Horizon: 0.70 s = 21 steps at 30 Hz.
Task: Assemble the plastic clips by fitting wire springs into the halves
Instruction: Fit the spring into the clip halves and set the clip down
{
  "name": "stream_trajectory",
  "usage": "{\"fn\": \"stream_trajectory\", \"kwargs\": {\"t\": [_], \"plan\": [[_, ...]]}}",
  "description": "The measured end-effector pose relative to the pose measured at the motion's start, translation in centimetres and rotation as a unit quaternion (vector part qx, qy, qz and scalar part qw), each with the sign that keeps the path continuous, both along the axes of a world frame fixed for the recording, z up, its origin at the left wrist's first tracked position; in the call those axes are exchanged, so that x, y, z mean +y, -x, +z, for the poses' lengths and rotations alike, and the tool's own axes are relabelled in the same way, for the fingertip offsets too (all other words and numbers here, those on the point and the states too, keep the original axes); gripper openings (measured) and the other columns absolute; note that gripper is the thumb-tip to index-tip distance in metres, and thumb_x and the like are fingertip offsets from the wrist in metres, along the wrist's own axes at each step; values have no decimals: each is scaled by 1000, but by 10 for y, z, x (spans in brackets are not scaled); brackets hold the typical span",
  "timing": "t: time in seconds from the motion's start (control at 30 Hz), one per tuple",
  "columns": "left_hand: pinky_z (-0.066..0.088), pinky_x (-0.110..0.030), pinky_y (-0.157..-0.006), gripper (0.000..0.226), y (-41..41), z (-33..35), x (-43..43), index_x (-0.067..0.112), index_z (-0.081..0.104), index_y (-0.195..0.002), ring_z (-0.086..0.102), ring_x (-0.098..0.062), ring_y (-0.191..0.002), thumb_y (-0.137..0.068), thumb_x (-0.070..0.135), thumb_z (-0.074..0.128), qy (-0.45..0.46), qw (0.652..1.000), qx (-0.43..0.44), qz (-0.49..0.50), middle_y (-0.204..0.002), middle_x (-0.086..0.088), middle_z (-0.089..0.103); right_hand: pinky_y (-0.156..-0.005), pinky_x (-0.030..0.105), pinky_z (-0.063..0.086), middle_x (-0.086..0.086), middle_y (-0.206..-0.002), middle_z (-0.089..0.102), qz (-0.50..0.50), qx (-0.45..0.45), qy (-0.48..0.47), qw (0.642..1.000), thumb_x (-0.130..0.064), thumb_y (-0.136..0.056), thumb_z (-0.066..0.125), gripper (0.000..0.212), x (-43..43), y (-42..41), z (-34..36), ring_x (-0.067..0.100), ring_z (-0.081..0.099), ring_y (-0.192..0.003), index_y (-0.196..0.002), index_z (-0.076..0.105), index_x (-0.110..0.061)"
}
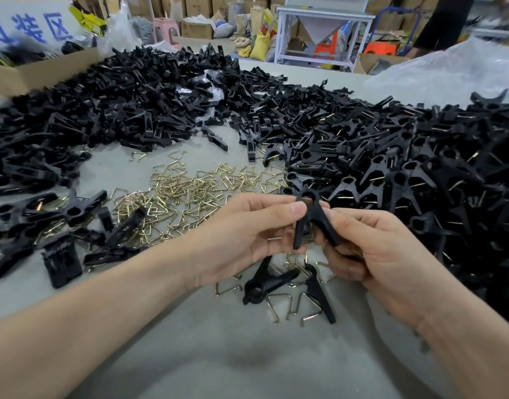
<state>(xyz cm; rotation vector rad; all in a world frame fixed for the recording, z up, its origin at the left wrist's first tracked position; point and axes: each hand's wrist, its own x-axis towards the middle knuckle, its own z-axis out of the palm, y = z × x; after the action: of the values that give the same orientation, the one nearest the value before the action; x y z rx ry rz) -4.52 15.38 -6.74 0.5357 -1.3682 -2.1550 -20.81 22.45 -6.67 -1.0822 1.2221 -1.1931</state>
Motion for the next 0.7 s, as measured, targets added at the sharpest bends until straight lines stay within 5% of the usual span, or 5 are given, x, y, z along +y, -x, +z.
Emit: {"fn": "stream_trajectory", "kwargs": {"t": [0.17, 0.37, 0.6, 0.7], "plan": [[53, -20, -69, 32, 0, -2, -1, 2, 69, -109, 57, -26, -89, -83, 16, 58, -5, 1000, -2, -18, -100, -13, 68, -38, 17, 20, 11, -57, 13, 17, -16, -10, 1000, -34, -73, 58, 31, 2, 1, 5, 8, 23, -33, -57, 64, -9], [55, -22, -72, 27, -2, 0, -2, 12, 73, -105, 63, -16, -86, -78, 15, 73, -30, 996, 25, -80, -96, -4, 71, -39, 17, 18, 0, -48, 20, 38, -63, -33, 997, -32, -73, 60, 31, 4, 1, 7, 7, 22, -33, -61, 63, -4], [57, -27, -82, 28, -3, -1, -4, 22, 73, -98, 65, -14, -82, -71, 23, 76, -24, 991, 46, -123, -100, 0, 71, -39, 18, 17, 11, -62, 12, 43, -77, -48, 995, -31, -68, 66, 40, 6, 3, 7, 6, 22, -35, -69, 54, 7], [57, -29, -82, 22, -2, -2, -3, 20, 72, -93, 67, -11, -80, -71, 19, 74, -22, 991, 69, -110, -97, 0, 71, -38, 18, 13, 5, -58, 15, 49, -124, -31, 991, -17, -73, 67, 20, 5, 1, 9, 5, 20, -34, -65, 51, -8]]}}
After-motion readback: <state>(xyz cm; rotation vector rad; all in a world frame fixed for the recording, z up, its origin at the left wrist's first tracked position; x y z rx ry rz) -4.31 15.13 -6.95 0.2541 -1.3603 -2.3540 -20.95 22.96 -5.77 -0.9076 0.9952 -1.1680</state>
